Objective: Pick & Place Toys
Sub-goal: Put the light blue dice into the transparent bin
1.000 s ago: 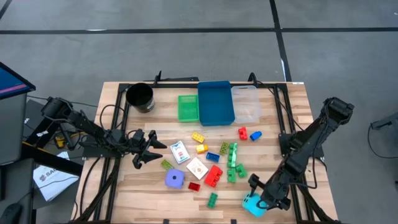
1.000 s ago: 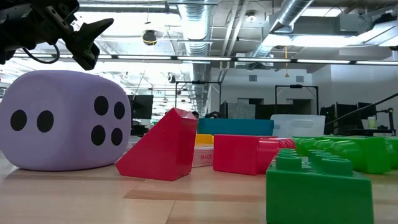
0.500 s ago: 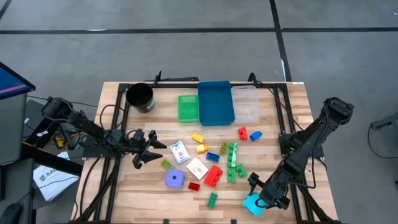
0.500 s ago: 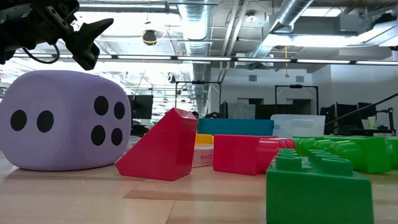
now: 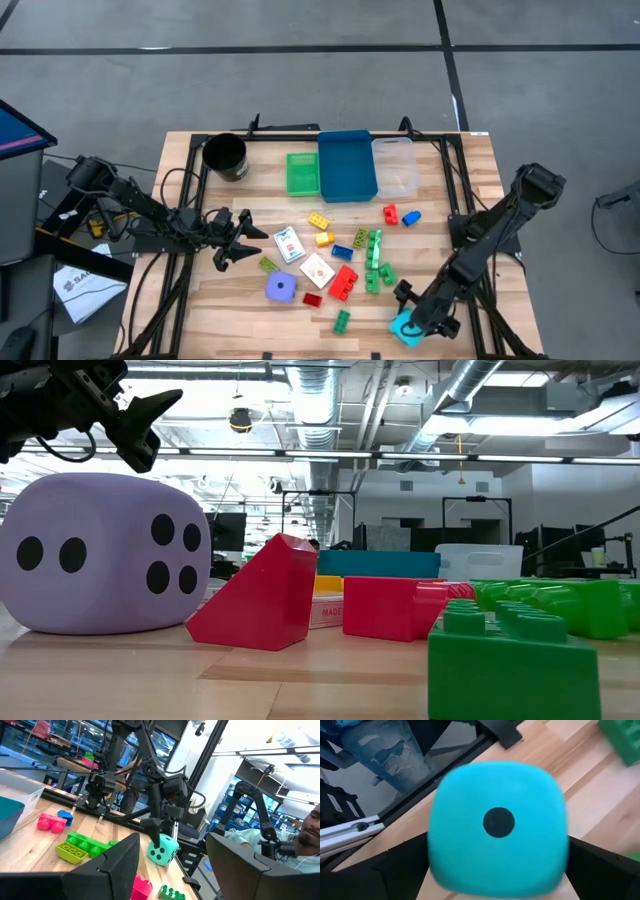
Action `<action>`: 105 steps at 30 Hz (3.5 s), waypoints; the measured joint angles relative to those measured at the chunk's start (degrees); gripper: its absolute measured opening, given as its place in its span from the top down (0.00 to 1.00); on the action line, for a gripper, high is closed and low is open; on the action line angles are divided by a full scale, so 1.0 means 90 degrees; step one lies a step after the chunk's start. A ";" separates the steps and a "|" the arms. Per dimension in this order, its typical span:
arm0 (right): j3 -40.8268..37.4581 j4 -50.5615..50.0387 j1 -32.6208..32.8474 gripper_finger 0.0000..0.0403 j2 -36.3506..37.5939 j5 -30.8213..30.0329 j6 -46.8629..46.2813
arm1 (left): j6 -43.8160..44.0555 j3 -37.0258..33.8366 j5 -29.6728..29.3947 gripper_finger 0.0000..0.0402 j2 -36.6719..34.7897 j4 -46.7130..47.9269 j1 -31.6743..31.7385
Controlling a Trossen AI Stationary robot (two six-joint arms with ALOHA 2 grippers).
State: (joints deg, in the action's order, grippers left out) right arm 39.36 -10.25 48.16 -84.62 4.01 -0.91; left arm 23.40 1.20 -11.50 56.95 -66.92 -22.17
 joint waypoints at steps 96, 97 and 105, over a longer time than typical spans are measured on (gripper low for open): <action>0.0703 0.3791 -0.7696 0.10 0.0571 -0.1110 0.0786 | -0.3785 0.0064 -0.4005 0.44 0.0000 -0.1880 0.0330; 0.0703 0.3834 -0.7713 0.10 0.0571 -0.1102 0.0788 | -0.3916 0.0113 -0.4093 0.44 0.0000 -0.1867 0.0421; 0.0703 0.3921 -0.7711 0.10 0.0571 -0.0906 0.0770 | -0.5310 0.0791 -0.4729 0.44 0.0000 -0.1584 0.1041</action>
State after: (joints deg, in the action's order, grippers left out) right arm 45.69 25.04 -21.24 -79.48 -4.14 6.02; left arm -24.39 8.32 -54.06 56.95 -81.17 -12.81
